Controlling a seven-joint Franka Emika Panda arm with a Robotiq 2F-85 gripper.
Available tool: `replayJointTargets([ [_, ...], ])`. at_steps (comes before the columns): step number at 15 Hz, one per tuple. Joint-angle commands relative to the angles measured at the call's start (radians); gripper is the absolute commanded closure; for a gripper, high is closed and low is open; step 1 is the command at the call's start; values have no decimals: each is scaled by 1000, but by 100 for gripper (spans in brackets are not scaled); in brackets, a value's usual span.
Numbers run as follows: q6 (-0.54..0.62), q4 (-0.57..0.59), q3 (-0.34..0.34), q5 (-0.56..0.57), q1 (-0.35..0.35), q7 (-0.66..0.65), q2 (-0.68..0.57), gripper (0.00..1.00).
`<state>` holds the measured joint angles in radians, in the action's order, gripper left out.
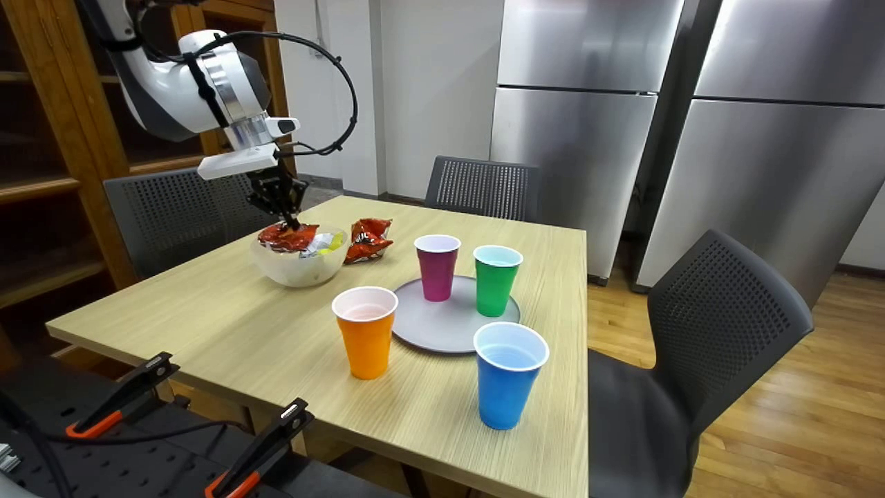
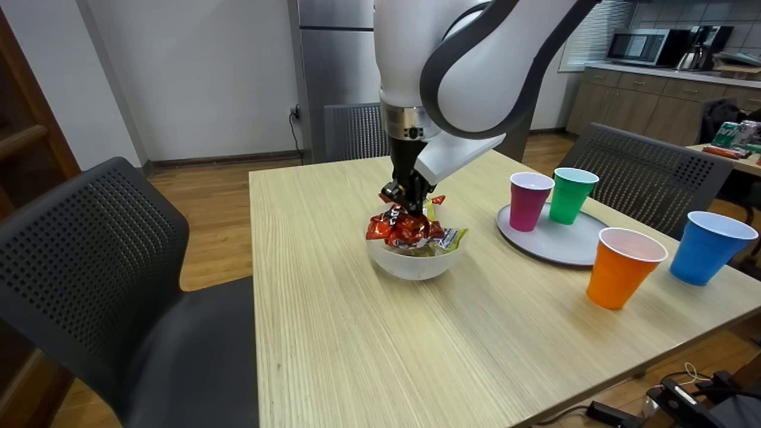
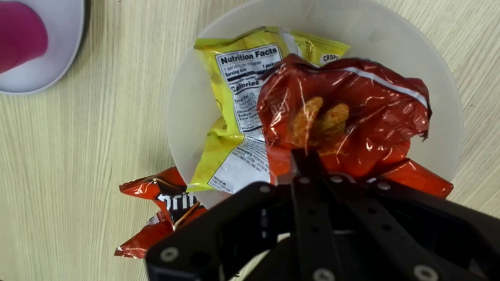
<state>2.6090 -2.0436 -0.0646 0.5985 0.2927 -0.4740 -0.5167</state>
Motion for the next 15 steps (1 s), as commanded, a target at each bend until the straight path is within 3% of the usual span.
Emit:
replayJointTargets([
  [1,-22,42,32,-61,32,53,-33,100],
  [15,-23,32,82,-132,64,74,-63,100],
])
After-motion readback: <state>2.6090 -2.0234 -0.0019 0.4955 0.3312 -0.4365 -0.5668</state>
